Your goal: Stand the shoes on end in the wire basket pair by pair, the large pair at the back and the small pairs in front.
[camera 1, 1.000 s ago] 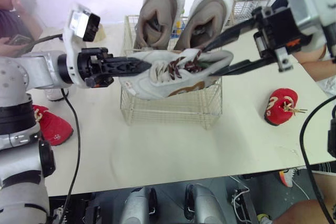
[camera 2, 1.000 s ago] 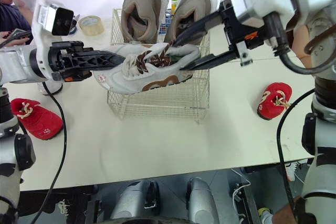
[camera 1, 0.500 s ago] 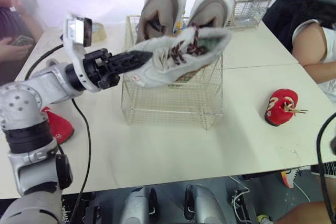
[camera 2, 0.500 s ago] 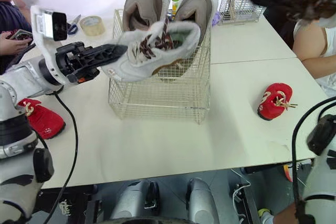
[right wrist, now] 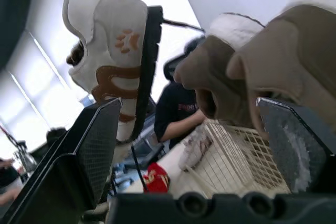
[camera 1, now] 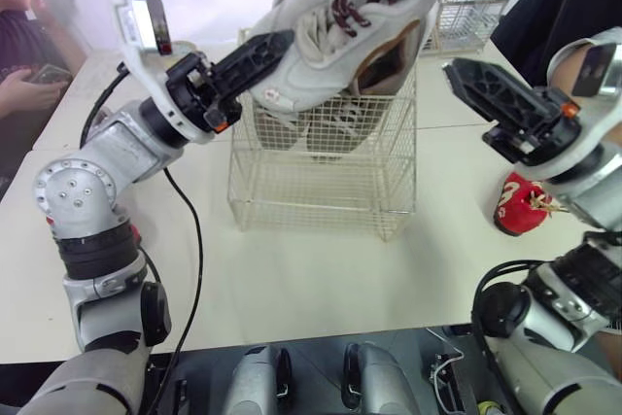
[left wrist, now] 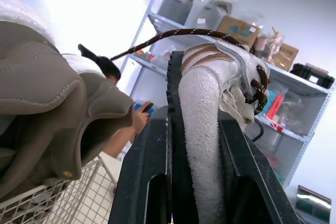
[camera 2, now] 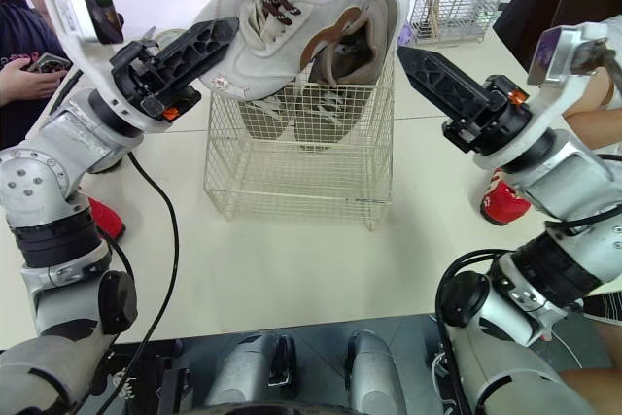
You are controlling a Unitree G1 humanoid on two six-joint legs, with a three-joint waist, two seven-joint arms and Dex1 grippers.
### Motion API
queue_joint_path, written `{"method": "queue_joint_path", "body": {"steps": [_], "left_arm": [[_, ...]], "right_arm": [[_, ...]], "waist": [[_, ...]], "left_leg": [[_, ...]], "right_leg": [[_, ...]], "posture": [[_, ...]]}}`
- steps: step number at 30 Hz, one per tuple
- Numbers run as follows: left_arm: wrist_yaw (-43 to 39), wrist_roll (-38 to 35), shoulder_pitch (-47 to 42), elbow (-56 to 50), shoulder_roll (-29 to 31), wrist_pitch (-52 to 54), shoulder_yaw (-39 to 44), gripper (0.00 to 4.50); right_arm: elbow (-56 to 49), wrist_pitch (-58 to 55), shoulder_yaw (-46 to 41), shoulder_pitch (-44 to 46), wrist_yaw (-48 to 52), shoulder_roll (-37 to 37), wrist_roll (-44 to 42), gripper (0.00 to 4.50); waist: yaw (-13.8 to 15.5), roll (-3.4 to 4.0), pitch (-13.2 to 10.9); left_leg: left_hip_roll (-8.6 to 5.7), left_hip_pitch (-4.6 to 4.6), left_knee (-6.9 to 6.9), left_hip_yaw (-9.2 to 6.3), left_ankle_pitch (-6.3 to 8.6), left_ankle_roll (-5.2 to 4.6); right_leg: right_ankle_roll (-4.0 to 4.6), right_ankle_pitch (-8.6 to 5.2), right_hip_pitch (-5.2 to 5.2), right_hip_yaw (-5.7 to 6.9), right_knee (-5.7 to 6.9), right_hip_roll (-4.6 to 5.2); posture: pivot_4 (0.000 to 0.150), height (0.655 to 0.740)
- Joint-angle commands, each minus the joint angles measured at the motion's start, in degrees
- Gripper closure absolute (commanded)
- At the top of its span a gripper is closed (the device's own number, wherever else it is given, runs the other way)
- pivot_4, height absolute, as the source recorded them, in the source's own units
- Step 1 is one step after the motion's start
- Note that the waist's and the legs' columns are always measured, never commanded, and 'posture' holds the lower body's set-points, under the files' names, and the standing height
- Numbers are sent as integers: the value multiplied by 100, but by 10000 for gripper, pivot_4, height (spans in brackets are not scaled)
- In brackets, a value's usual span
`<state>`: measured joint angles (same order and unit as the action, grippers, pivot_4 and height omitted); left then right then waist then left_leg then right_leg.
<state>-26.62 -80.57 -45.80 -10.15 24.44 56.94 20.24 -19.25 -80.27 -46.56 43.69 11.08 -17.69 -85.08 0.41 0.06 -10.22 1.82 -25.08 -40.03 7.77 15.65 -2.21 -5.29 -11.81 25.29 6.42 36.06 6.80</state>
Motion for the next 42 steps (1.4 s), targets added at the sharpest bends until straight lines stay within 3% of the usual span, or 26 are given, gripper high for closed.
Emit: {"method": "queue_joint_path", "body": {"steps": [1,7,18,21,27,30,38,42], "left_arm": [[27,-184,-103,-137,-24,-123,-86,40741],[108,-239,28,-206,-42,-105,-199,40741],[271,-366,191,-369,-43,-166,-306,40741],[285,-363,210,-383,-35,-194,-324,40741],[374,-420,227,-430,17,-204,-378,40741],[409,-490,246,-418,87,-161,-393,40741],[190,-589,465,-516,841,124,-304,1825],[-236,-289,667,-668,1519,229,-270,845]], "right_arm": [[-270,977,664,-80,-735,-3,-1008,673],[-379,2007,1745,-79,-1160,-169,-1671,673],[-292,2993,2722,29,-1044,-495,-1726,673],[-301,3133,2846,3,-1034,-545,-1764,8932],[-324,3353,3017,-12,-996,-657,-1785,34706],[-330,3409,3060,-9,-980,-725,-1749,37389],[-7,3332,3064,258,-828,-1277,-1699,37394],[377,2987,3089,509,-270,-1943,-1402,37394]], "waist": [[0,0,0],[-28,0,0],[-16,-1,0],[-3,-1,-1],[-5,-1,-1],[-5,-1,-1],[-15,-1,-1],[-7,-2,-3]], "left_leg": [[0,0,0,0,0,0],[0,0,0,-1,0,0],[3,0,0,-2,1,-2],[3,0,0,-2,1,-2],[3,0,0,-2,1,-3],[4,0,0,-2,2,-3],[5,0,1,-2,2,-4],[5,-1,2,-2,3,-6]], "right_leg": [[0,0,0,0,-1,0],[0,0,1,0,-1,-4],[0,0,0,0,-5,-3],[0,0,0,0,-6,-3],[0,0,0,0,-7,-3],[0,-1,0,0,-7,-3],[0,-1,2,0,-8,-3],[1,-1,1,0,-12,-3]], "posture": [[1500,7400],[1500,7400],[1500,7400],[1500,7400],[1500,7400],[1500,7400],[1500,7400],[1500,7400]]}}
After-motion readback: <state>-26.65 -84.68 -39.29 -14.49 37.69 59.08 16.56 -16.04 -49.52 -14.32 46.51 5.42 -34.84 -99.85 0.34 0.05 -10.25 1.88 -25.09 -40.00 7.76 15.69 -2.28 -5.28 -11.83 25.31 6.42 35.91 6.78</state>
